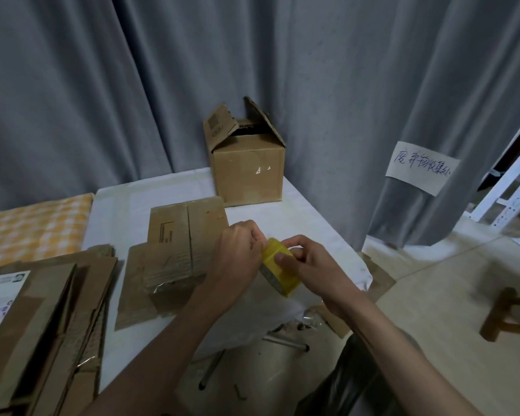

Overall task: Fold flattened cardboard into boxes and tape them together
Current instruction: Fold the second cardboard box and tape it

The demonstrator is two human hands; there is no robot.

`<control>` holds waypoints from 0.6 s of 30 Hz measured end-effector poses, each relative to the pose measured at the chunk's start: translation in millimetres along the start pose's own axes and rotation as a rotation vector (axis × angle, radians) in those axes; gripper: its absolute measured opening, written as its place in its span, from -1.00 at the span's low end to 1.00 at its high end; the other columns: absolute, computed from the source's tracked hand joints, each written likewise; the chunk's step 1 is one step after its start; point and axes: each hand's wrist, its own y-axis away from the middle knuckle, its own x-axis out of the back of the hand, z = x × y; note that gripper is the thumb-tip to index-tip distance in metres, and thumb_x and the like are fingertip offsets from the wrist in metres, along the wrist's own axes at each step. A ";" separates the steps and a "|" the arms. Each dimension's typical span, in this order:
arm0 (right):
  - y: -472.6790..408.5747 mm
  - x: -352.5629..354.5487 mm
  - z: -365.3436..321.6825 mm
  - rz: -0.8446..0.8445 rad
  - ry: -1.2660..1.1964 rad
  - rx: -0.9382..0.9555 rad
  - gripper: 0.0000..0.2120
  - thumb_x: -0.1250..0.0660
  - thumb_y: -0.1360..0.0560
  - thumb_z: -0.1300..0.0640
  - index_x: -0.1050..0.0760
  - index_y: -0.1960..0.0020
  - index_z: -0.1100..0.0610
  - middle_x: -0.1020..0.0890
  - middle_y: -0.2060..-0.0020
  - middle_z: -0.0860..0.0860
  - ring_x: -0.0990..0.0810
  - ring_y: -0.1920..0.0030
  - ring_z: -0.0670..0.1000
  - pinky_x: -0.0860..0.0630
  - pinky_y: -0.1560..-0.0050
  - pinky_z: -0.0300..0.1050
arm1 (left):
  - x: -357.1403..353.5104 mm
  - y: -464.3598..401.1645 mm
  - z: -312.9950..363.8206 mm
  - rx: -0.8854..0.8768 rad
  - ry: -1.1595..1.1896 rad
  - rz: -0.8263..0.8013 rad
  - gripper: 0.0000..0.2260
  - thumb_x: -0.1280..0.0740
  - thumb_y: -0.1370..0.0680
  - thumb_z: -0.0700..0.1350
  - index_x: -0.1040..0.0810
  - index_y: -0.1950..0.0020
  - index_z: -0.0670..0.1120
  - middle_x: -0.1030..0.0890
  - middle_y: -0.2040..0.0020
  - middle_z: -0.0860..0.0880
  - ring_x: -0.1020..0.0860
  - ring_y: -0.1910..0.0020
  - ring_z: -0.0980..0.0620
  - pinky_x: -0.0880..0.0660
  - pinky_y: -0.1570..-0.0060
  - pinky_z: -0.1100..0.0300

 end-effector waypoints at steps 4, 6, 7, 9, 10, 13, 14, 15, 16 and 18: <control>-5.6 -4.7 2.7 0.129 0.130 0.055 -0.86 -0.37 -0.57 0.00 -0.47 -0.07 0.00 -0.62 0.18 -0.14 -0.60 0.15 -0.08 -0.55 0.21 -0.18 | 2.9 10.0 4.5 -0.110 0.075 0.043 -0.87 -0.37 -0.56 -0.16 -0.52 0.19 -0.02 -0.46 0.29 0.19 -0.49 0.25 0.20 -0.38 0.24 0.51; -6.0 -3.0 3.6 0.125 0.101 0.143 -0.82 -0.37 -0.58 0.04 -0.41 -0.12 -0.04 -0.63 0.26 -0.14 -0.62 0.19 -0.08 -0.57 0.21 -0.19 | 6.0 13.5 7.3 -0.138 0.103 0.042 -0.86 -0.37 -0.56 -0.14 -0.51 0.18 0.01 -0.46 0.28 0.21 -0.47 0.17 0.26 -0.36 0.21 0.53; -5.5 -1.7 3.8 0.110 0.095 0.192 -0.80 -0.38 -0.58 0.09 -0.40 -0.13 -0.07 -0.62 0.30 -0.13 -0.61 0.22 -0.11 -0.57 0.23 -0.21 | 8.0 13.6 8.0 -0.136 0.116 0.037 -0.87 -0.37 -0.56 -0.13 -0.52 0.18 0.01 -0.46 0.27 0.21 -0.47 0.16 0.26 -0.35 0.22 0.52; -4.4 2.6 4.6 0.106 0.140 0.269 -0.84 -0.38 -0.58 0.13 -0.44 -0.07 -0.06 -0.57 0.30 -0.08 -0.55 0.22 -0.12 -0.55 0.24 -0.18 | 12.1 12.0 8.7 -0.135 0.132 0.024 -0.90 -0.37 -0.56 -0.14 -0.55 0.17 -0.03 -0.49 0.27 0.19 -0.47 0.17 0.24 -0.35 0.24 0.51; -3.8 5.0 5.4 0.113 0.159 0.297 -0.87 -0.38 -0.58 0.14 -0.46 -0.04 -0.04 -0.56 0.27 -0.04 -0.53 0.21 -0.09 -0.53 0.24 -0.15 | 14.0 10.5 9.4 -0.135 0.142 0.013 -0.91 -0.37 -0.56 -0.15 -0.58 0.16 -0.05 -0.50 0.27 0.17 -0.47 0.18 0.24 -0.35 0.25 0.50; 0.5 14.1 10.1 0.116 0.148 0.355 -0.88 -0.38 -0.58 0.14 -0.47 0.00 -0.03 -0.52 0.20 0.00 -0.49 0.21 -0.03 -0.47 0.25 -0.11 | 18.5 1.7 11.9 -0.093 0.168 -0.023 -0.89 -0.35 -0.54 -0.19 -0.65 0.15 -0.08 -0.55 0.30 0.17 -0.50 0.24 0.27 -0.35 0.32 0.49; 2.6 16.9 12.2 0.109 0.151 0.369 -0.88 -0.38 -0.58 0.14 -0.46 0.00 -0.04 -0.52 0.19 0.00 -0.50 0.19 0.01 -0.48 0.23 -0.06 | 19.0 -2.2 12.5 -0.066 0.158 -0.043 -0.87 -0.34 -0.54 -0.20 -0.67 0.15 -0.09 -0.56 0.30 0.17 -0.51 0.26 0.26 -0.35 0.34 0.48; 4.7 19.2 13.8 0.102 0.160 0.382 -0.87 -0.38 -0.58 0.14 -0.46 -0.01 -0.05 -0.51 0.18 0.00 -0.50 0.17 0.04 -0.50 0.20 -0.02 | 18.2 -6.6 13.1 -0.042 0.142 -0.065 -0.86 -0.35 -0.53 -0.21 -0.69 0.15 -0.09 -0.59 0.30 0.15 -0.53 0.29 0.23 -0.34 0.35 0.47; 6.5 20.8 14.9 0.096 0.170 0.396 -0.85 -0.39 -0.58 0.14 -0.46 -0.02 -0.06 -0.51 0.18 -0.01 -0.50 0.16 0.05 -0.52 0.17 0.01 | 15.9 -10.9 13.7 -0.022 0.123 -0.088 -0.86 -0.36 -0.53 -0.20 -0.71 0.15 -0.09 -0.61 0.29 0.12 -0.53 0.30 0.20 -0.36 0.33 0.43; 8.1 21.9 16.0 0.088 0.197 0.413 -0.83 -0.39 -0.57 0.14 -0.45 -0.03 -0.09 -0.52 0.19 -0.02 -0.52 0.16 0.04 -0.54 0.16 0.03 | 7.8 -16.8 15.9 -0.006 0.051 -0.114 -0.90 -0.41 -0.53 -0.13 -0.73 0.11 -0.06 -0.66 0.24 0.06 -0.55 0.28 0.14 -0.44 0.31 0.35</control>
